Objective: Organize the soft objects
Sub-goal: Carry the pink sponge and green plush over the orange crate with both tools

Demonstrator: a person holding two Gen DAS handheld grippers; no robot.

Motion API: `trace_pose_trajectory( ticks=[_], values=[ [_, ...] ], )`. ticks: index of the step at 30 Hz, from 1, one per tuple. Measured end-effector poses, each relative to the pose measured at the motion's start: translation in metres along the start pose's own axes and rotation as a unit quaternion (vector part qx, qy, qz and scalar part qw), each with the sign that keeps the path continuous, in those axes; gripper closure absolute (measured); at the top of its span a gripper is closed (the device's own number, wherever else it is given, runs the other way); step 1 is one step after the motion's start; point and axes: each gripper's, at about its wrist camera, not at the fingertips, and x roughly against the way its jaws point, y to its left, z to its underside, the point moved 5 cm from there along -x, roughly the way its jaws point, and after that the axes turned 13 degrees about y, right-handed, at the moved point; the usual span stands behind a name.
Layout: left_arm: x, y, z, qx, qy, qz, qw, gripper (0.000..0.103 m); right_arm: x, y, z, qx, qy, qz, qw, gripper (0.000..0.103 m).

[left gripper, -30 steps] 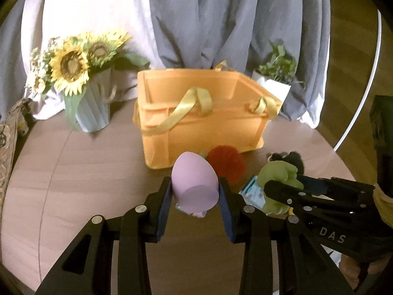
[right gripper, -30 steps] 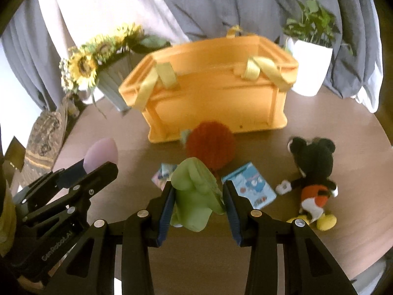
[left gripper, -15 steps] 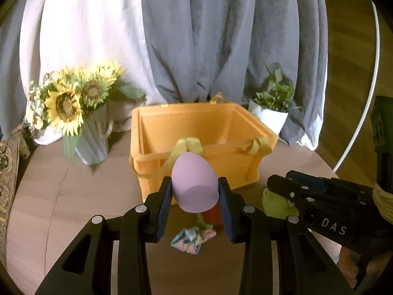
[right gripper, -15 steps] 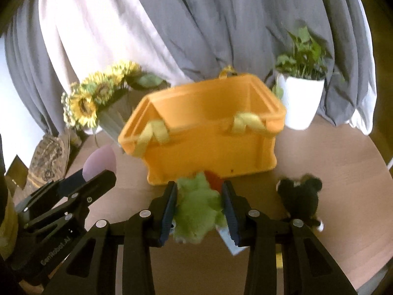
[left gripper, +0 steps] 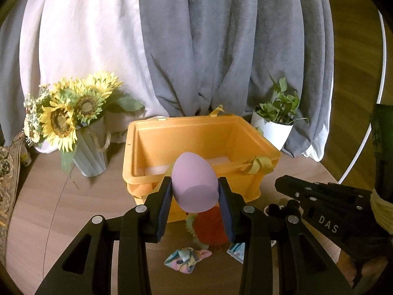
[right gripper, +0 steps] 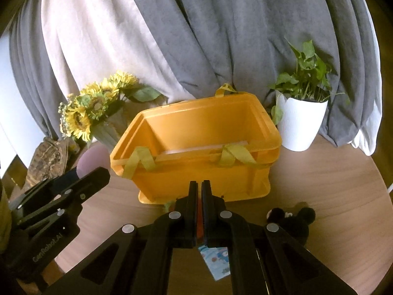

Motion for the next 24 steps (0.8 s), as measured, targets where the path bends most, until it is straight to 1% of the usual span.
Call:
trace_pose_trajectory(
  ticks=[5, 9, 17, 24],
  values=[
    [0.003, -0.004, -0.002, 0.001, -0.01, 0.0, 0.9999, 0.067, 0.003, -0.004, 0.0, -0.004, -0.004, -0.009, 1.0, 0.099],
    [0.007, -0.006, -0.009, -0.007, -0.023, -0.004, 0.9997, 0.067, 0.009, -0.003, -0.003, -0.004, -0.016, -0.02, 1.0, 0.099],
    [0.005, -0.004, -0.041, -0.022, -0.045, -0.008, 0.9987, 0.067, 0.016, 0.001, -0.028, 0.003, -0.046, -0.016, 0.999, 0.099],
    [-0.015, -0.001, -0.067, -0.032, -0.043, -0.013, 0.9985, 0.067, 0.004, -0.004, -0.051, -0.006, -0.05, -0.013, 0.999, 0.099]
  ],
)
